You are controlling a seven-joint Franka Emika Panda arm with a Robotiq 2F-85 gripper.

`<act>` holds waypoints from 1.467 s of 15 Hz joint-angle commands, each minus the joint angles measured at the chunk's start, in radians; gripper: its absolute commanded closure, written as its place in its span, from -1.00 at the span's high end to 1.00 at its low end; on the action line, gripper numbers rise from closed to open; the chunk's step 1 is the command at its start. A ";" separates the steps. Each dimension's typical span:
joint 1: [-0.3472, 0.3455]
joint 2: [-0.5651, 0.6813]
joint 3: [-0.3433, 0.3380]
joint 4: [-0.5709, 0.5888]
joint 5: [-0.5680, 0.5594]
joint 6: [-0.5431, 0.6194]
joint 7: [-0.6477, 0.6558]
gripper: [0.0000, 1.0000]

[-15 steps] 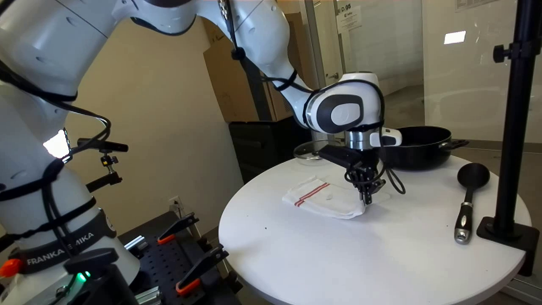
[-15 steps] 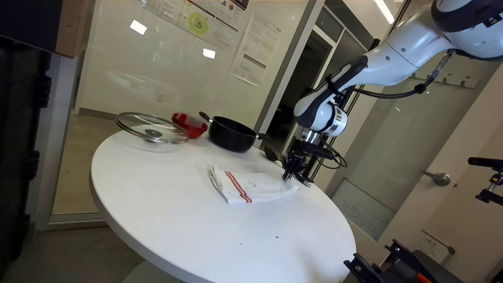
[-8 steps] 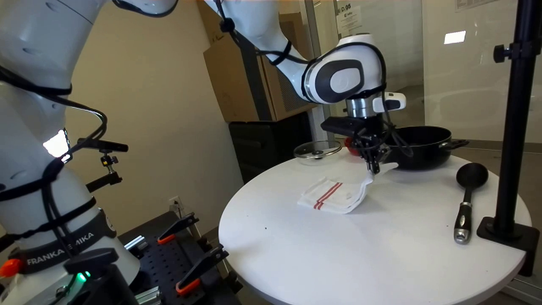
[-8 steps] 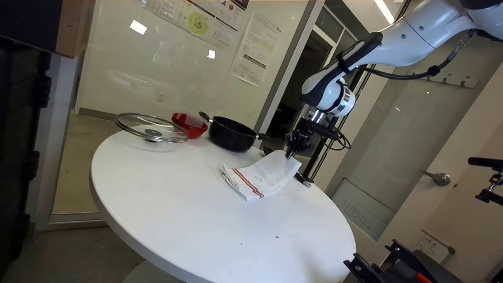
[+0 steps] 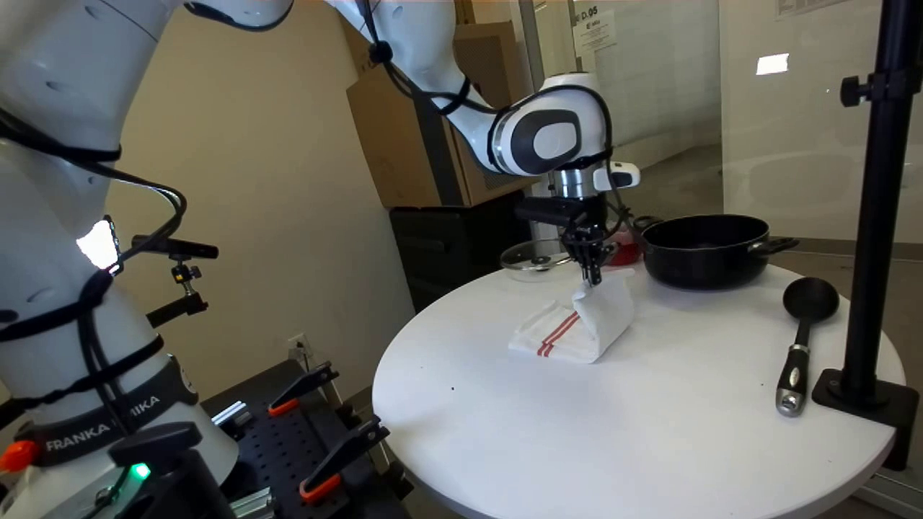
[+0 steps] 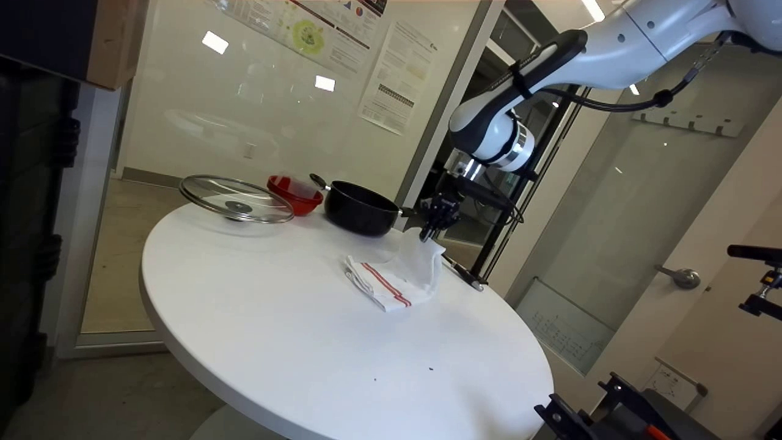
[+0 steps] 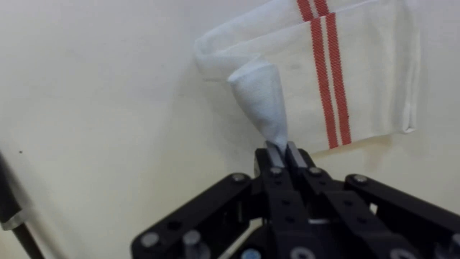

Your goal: Fold the white towel

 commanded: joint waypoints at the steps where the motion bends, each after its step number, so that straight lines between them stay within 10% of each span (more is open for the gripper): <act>1: 0.048 0.012 0.019 0.002 -0.024 -0.044 -0.022 -0.97; 11: 0.128 0.069 0.032 -0.005 -0.075 -0.085 -0.034 -0.97; 12: 0.129 0.076 0.036 -0.011 -0.072 -0.070 -0.035 -0.39; 22: 0.130 0.064 0.049 -0.045 -0.086 -0.090 -0.075 0.94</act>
